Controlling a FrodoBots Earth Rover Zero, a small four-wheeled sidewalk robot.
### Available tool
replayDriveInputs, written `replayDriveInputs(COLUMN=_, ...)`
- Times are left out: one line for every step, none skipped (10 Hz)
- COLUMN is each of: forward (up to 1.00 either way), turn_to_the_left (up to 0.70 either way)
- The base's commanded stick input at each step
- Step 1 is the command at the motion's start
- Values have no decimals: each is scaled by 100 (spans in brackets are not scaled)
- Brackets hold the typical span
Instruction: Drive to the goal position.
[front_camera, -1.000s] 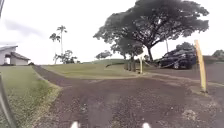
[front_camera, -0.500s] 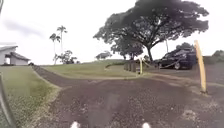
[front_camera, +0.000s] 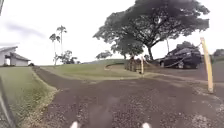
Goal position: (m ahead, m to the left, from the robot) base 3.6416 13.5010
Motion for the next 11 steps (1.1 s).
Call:
replayDriveInputs(forward=0, turn_to_the_left=45)
replayDriveInputs(forward=0, turn_to_the_left=45)
replayDriveInputs(forward=0, turn_to_the_left=45)
replayDriveInputs(forward=0, turn_to_the_left=45)
replayDriveInputs(forward=0, turn_to_the_left=45)
replayDriveInputs(forward=0, turn_to_the_left=45)
replayDriveInputs(forward=0, turn_to_the_left=45)
replayDriveInputs(forward=0, turn_to_the_left=45)
replayDriveInputs(forward=0, turn_to_the_left=45)
replayDriveInputs(forward=0, turn_to_the_left=45)
replayDriveInputs(forward=0, turn_to_the_left=45)
